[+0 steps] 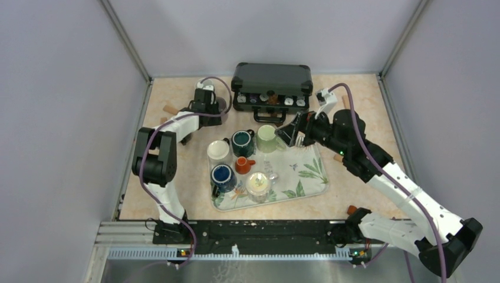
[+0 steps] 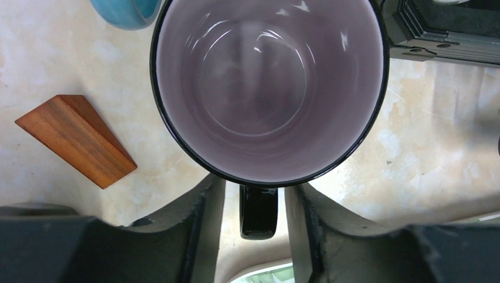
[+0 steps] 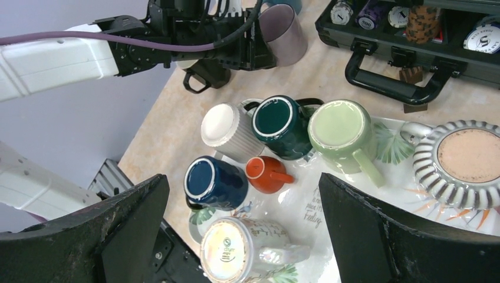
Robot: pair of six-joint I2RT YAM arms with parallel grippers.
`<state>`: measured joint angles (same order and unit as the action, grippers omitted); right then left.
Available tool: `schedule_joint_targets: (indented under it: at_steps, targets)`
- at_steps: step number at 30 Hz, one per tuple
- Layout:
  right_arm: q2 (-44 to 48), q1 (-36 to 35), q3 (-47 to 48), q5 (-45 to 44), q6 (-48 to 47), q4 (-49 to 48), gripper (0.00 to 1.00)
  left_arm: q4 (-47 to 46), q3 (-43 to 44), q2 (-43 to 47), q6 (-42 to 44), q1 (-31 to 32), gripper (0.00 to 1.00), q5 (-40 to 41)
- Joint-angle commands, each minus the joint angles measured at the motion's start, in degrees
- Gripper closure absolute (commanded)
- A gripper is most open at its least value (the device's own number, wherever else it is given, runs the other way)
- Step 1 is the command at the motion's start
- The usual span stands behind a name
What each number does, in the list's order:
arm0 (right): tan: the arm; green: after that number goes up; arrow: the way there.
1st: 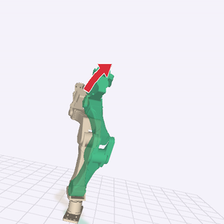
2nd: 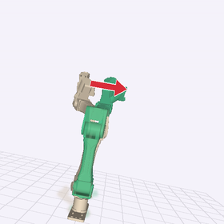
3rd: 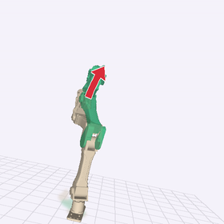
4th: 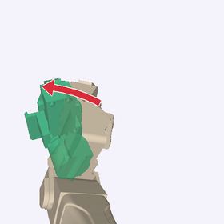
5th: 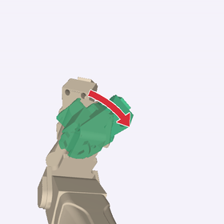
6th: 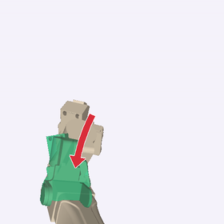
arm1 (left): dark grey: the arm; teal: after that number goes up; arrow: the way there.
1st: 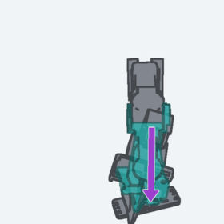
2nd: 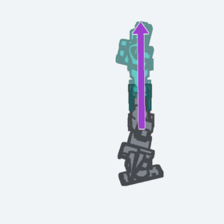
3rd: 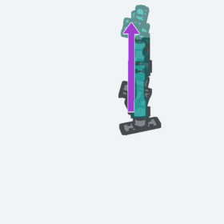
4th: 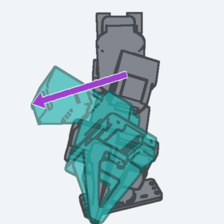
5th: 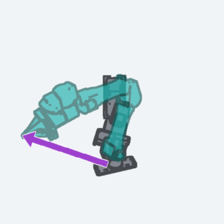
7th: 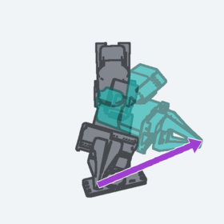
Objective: Turn the mug right side up
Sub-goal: Place the cup at the corner of the board.
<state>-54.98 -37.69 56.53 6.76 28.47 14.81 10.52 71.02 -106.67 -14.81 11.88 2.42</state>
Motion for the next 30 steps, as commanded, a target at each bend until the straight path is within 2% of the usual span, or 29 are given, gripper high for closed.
schedule_joint_targets:
  at_steps: [1, 5, 11, 12, 13, 19, 25, 30]
  targets:
    - [1.5, 0.0, -0.1, -0.1, -1.0, -0.1, 0.01, -0.4, 1.7, 2.0, 0.2, -0.2, 0.48, -0.8]
    - [1.4, 0.1, -0.1, -0.5, -1.6, 0.9, 0.01, 2.8, 3.5, 3.4, 0.1, -0.2, 0.37, -1.9]
    - [0.3, 0.0, 0.1, -0.5, -2.8, 1.7, 0.01, 5.7, 2.9, 7.3, -1.1, -0.1, 0.13, -3.9]
    - [-0.1, 0.0, 0.2, -0.3, -3.1, 1.8, 0.01, 6.0, 2.6, 8.1, -1.3, -0.1, 0.05, -4.2]
    - [-0.7, 0.0, 0.3, 0.0, -3.5, 2.0, 0.01, 6.2, 2.2, 9.0, -1.4, -0.1, 0.02, -4.5]
    - [-5.0, -0.3, 0.7, 2.4, -6.7, 2.5, 0.01, 8.9, 1.3, 14.5, -1.6, -0.2, 0.01, -5.6]
    - [-11.8, -5.1, 3.9, -4.0, -9.8, 4.2, 0.01, 10.7, 0.0, 22.1, -0.6, -0.1, 0.01, -8.9]
    - [-18.1, -5.6, 4.6, -6.6, -12.4, 2.5, 0.01, 10.9, -2.5, 28.0, -0.9, 0.0, 0.01, -14.4]
